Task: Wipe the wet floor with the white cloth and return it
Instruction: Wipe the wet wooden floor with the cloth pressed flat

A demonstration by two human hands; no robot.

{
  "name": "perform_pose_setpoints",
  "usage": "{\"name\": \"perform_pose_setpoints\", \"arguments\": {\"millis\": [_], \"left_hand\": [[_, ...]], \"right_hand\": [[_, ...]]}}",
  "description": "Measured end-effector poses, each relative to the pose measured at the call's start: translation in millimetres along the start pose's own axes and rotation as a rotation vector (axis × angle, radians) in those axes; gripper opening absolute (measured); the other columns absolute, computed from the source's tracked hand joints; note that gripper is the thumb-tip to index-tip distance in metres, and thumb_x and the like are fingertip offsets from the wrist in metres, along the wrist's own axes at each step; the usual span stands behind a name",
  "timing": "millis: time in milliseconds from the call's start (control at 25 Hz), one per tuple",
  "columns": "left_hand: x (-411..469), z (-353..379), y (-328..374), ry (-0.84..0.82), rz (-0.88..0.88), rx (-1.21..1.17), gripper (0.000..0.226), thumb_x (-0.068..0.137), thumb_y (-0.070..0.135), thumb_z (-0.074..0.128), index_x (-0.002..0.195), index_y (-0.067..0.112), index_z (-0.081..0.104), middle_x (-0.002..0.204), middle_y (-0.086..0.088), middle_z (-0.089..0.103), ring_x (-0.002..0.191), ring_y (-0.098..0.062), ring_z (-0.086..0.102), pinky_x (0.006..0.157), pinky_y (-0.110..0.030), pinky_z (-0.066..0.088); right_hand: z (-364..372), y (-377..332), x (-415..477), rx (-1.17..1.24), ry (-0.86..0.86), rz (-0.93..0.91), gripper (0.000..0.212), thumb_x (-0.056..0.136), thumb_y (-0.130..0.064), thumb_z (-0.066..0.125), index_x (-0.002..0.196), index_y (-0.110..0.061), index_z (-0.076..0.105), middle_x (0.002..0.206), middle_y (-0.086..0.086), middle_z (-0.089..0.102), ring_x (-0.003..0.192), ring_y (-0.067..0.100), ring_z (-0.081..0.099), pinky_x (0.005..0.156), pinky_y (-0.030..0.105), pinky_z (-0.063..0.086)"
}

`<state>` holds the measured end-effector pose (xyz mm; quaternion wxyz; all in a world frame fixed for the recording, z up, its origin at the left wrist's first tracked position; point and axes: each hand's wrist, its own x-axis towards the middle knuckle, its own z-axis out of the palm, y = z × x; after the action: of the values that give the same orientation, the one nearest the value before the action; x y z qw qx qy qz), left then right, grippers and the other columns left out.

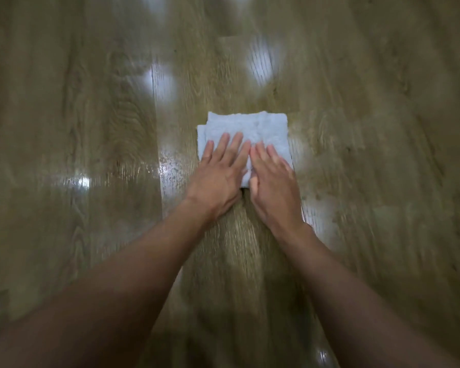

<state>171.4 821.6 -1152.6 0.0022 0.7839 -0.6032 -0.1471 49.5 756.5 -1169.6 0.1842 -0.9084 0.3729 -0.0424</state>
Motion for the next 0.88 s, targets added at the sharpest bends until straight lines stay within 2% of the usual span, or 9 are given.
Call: {"name": "perform_pose_setpoints", "arguments": {"millis": [80, 160, 280, 400, 480, 560, 640, 720, 880], "left_hand": [[-15, 3, 25, -0.058, -0.079, -0.031, 0.062, 0.099, 0.026, 0.023, 0.154, 0.014, -0.005, 0.161, -0.006, -0.012, 0.148, -0.028, -0.014, 0.121, -0.046, -0.005], [-12, -3, 36, -0.106, -0.148, -0.048, 0.068, 0.097, 0.025, 0.029, 0.153, 0.014, -0.008, 0.16, -0.005, -0.016, 0.147, -0.027, -0.016, 0.12, -0.046, -0.006], [21, -16, 29, -0.147, -0.201, -0.059, 0.069, 0.099, 0.025, 0.032, 0.153, 0.014, -0.009, 0.16, -0.005, -0.017, 0.148, -0.027, -0.015, 0.121, -0.047, -0.003], [52, -26, 16, -0.171, -0.222, -0.104, 0.069, 0.1, 0.023, 0.034, 0.153, 0.015, -0.008, 0.16, -0.004, -0.017, 0.148, -0.027, -0.014, 0.12, -0.047, -0.003], [41, -19, 26, -0.147, -0.243, -0.085, 0.071, 0.099, 0.021, 0.036, 0.153, 0.014, -0.008, 0.16, -0.006, -0.017, 0.147, -0.03, -0.014, 0.12, -0.049, -0.003], [23, -14, 45, -0.135, -0.17, -0.052, 0.07, 0.098, 0.022, 0.034, 0.153, 0.013, -0.008, 0.16, -0.009, -0.016, 0.147, -0.033, -0.014, 0.12, -0.051, -0.003], [2, -3, 67, -0.197, -0.055, 0.016, 0.065, 0.1, 0.022, 0.028, 0.152, 0.01, -0.009, 0.159, -0.014, -0.016, 0.146, -0.036, -0.014, 0.119, -0.052, -0.003], [2, 1, 76, -0.209, -0.014, 0.073, 0.063, 0.102, 0.024, 0.024, 0.152, 0.008, -0.01, 0.158, -0.018, -0.016, 0.146, -0.037, -0.014, 0.119, -0.053, -0.003], [41, -17, 65, -0.244, -0.13, -0.032, 0.063, 0.101, 0.031, 0.027, 0.153, 0.011, -0.005, 0.16, -0.012, -0.012, 0.148, -0.032, -0.011, 0.119, -0.051, -0.002]], "right_hand": [[-4, 5, -23, -0.034, -0.099, 0.031, 0.053, 0.099, -0.018, 0.028, 0.152, -0.013, 0.024, 0.159, 0.002, 0.023, 0.148, 0.015, 0.013, 0.121, 0.036, 0.014], [-13, 11, -18, -0.015, -0.173, 0.024, 0.054, 0.102, -0.017, 0.027, 0.154, -0.019, 0.011, 0.162, -0.003, 0.009, 0.149, 0.011, 0.0, 0.121, 0.032, 0.003], [-22, 21, 26, -0.052, -0.198, -0.046, 0.06, 0.1, -0.017, 0.034, 0.155, -0.02, 0.008, 0.162, -0.005, 0.004, 0.149, 0.012, -0.003, 0.119, 0.028, -0.002], [-29, 21, 61, -0.086, -0.235, -0.069, 0.065, 0.097, -0.02, 0.037, 0.155, -0.017, 0.008, 0.163, -0.002, 0.004, 0.149, 0.015, -0.001, 0.119, 0.029, 0.002], [-33, 32, 54, -0.12, -0.239, -0.136, 0.063, 0.097, -0.019, 0.036, 0.155, -0.015, 0.01, 0.163, 0.0, 0.005, 0.15, 0.017, 0.002, 0.12, 0.03, 0.005], [-38, 45, 19, -0.117, -0.226, -0.116, 0.059, 0.099, -0.019, 0.032, 0.154, -0.013, 0.011, 0.162, 0.002, 0.006, 0.15, 0.018, 0.003, 0.121, 0.032, 0.007], [-38, 52, -30, -0.158, -0.281, -0.085, 0.057, 0.101, -0.02, 0.026, 0.154, -0.012, 0.007, 0.163, 0.004, 0.003, 0.15, 0.018, 0.0, 0.12, 0.035, 0.009], [-44, 56, -55, -0.194, -0.335, -0.052, 0.057, 0.101, -0.022, 0.022, 0.154, -0.012, 0.004, 0.163, 0.004, 0.001, 0.15, 0.018, -0.001, 0.12, 0.036, 0.009], [-53, 51, 2, -0.152, -0.321, -0.019, 0.062, 0.099, -0.019, 0.036, 0.154, -0.014, 0.008, 0.163, 0.002, 0.005, 0.149, 0.02, 0.006, 0.118, 0.031, 0.01]]}}
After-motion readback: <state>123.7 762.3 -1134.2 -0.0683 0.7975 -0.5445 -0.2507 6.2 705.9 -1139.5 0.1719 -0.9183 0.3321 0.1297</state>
